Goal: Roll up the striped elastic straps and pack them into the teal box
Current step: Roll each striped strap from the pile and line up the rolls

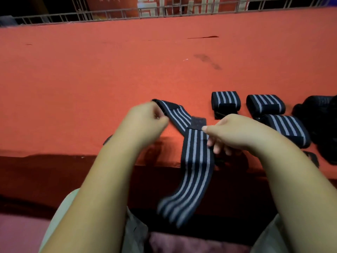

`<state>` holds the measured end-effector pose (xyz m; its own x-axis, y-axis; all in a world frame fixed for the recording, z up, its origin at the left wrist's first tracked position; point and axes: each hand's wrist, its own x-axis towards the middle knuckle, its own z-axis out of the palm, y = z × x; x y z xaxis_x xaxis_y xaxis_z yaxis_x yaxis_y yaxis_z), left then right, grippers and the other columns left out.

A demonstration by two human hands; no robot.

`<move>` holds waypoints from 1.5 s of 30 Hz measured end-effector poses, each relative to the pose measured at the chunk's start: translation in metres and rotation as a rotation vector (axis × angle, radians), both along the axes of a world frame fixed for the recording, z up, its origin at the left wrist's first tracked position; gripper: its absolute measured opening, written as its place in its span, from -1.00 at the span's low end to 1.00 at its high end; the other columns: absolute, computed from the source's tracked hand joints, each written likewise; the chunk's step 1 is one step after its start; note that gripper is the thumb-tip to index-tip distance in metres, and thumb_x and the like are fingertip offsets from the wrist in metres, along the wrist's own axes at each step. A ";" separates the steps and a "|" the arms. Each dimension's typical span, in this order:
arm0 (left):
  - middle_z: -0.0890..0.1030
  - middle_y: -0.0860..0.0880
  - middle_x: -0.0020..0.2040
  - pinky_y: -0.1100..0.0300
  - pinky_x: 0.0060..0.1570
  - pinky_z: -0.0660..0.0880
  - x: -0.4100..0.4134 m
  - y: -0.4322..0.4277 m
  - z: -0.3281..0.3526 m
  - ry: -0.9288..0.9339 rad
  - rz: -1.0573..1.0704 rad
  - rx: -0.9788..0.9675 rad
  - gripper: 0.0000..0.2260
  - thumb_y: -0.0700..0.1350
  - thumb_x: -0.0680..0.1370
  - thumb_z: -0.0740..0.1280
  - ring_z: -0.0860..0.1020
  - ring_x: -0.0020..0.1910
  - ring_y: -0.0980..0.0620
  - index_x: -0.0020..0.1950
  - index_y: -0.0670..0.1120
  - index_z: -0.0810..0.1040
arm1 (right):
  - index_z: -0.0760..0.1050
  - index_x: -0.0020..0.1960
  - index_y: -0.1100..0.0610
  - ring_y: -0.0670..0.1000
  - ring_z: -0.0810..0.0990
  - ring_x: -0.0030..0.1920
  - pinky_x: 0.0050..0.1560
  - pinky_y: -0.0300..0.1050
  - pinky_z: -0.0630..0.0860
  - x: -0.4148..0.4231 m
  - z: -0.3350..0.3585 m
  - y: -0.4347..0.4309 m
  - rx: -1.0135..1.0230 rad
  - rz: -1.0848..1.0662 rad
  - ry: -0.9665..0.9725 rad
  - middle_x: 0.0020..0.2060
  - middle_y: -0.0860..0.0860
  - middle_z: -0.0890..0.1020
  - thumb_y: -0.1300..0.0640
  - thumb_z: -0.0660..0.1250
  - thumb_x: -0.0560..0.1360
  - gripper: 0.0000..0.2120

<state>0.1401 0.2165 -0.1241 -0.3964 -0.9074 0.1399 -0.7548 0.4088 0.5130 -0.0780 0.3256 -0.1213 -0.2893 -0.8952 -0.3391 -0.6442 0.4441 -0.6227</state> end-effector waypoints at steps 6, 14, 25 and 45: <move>0.70 -0.04 -0.08 -0.04 0.04 0.61 -0.035 0.018 -0.029 -0.247 -0.194 0.180 -0.61 0.19 0.47 0.62 0.65 -0.07 -0.04 0.02 -0.08 0.65 | 0.71 -0.07 0.17 0.13 0.78 -0.22 -0.03 0.06 0.70 -0.002 -0.012 -0.008 0.080 -0.046 0.149 -0.28 0.07 0.77 -0.14 0.54 0.54 -0.65; 0.66 0.00 -0.27 0.18 -0.30 0.44 -0.037 0.013 -0.032 0.044 -0.196 0.327 -0.76 0.02 0.60 0.54 0.53 -0.37 0.09 -0.04 -0.13 0.61 | 0.68 -0.03 0.14 0.13 0.76 -0.19 -0.04 0.07 0.68 -0.008 -0.018 -0.010 0.037 -0.079 0.200 -0.25 0.06 0.77 -0.23 0.56 0.48 -0.58; 0.63 -0.05 -0.21 0.09 -0.18 0.68 -0.039 0.009 -0.034 0.494 -0.265 0.632 -0.88 -0.11 0.64 0.51 0.63 -0.27 0.05 -0.04 -0.10 0.63 | 0.61 -0.07 0.07 0.02 0.62 -0.24 0.01 0.24 0.65 -0.019 -0.020 0.000 -0.443 -0.168 -0.130 -0.16 0.09 0.73 -0.05 0.58 0.54 -0.77; 0.56 0.04 -0.30 0.19 -0.45 0.45 -0.105 -0.061 -0.008 0.794 -0.208 0.240 -0.81 -0.17 0.74 0.31 0.44 -0.51 0.11 0.28 0.04 0.65 | 0.69 0.07 -0.02 -0.12 0.70 -0.22 -0.07 -0.08 0.62 -0.028 -0.038 -0.022 -0.362 -0.171 -0.171 -0.18 -0.06 0.77 -0.03 0.49 0.60 -0.89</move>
